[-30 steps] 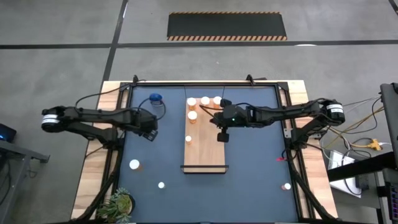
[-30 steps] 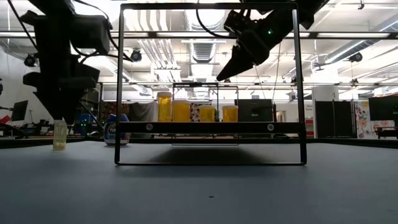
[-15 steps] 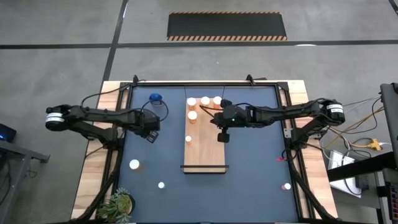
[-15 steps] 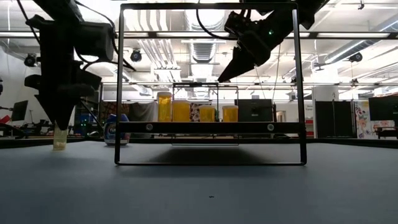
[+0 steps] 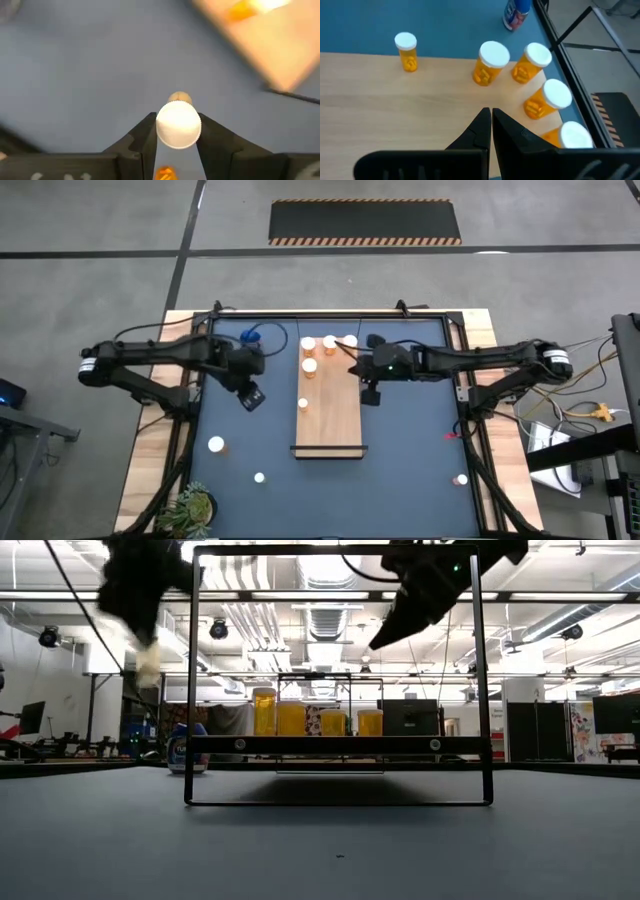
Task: Pick and place medicine bottles onto shelf by color
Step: Put the small yellow pill bottle on the shelf
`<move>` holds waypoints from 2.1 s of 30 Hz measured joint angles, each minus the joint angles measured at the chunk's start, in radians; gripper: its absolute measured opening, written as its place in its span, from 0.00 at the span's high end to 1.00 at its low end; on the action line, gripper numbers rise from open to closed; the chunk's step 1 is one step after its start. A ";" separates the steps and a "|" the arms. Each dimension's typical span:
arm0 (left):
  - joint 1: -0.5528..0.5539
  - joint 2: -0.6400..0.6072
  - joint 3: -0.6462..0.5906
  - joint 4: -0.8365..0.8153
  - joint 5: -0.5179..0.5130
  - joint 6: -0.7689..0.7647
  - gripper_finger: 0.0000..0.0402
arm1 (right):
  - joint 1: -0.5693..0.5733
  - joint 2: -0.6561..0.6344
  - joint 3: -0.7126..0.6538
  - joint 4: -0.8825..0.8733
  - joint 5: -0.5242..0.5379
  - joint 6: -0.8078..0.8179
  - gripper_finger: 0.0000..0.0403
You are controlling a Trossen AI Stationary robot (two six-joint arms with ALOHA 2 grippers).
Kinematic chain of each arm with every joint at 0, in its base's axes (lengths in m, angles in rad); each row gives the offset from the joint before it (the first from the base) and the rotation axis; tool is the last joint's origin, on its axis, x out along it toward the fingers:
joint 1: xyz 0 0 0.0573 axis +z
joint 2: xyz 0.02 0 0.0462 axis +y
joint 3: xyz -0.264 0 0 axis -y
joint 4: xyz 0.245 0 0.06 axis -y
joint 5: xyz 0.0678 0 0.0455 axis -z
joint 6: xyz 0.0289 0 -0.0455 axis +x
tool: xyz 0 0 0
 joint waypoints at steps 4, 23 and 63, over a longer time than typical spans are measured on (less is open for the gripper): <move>-0.023 0.101 0.224 -0.051 -0.063 0.135 0.75 | 0.005 -0.016 -0.005 -0.018 0.000 0.014 0.98; -0.025 0.482 0.478 0.192 -0.080 0.728 0.75 | 0.046 -0.167 -0.113 -0.087 0.003 0.132 0.98; -0.047 0.634 0.347 0.393 -0.076 0.749 0.74 | 0.050 -0.218 -0.213 -0.002 0.002 0.194 0.98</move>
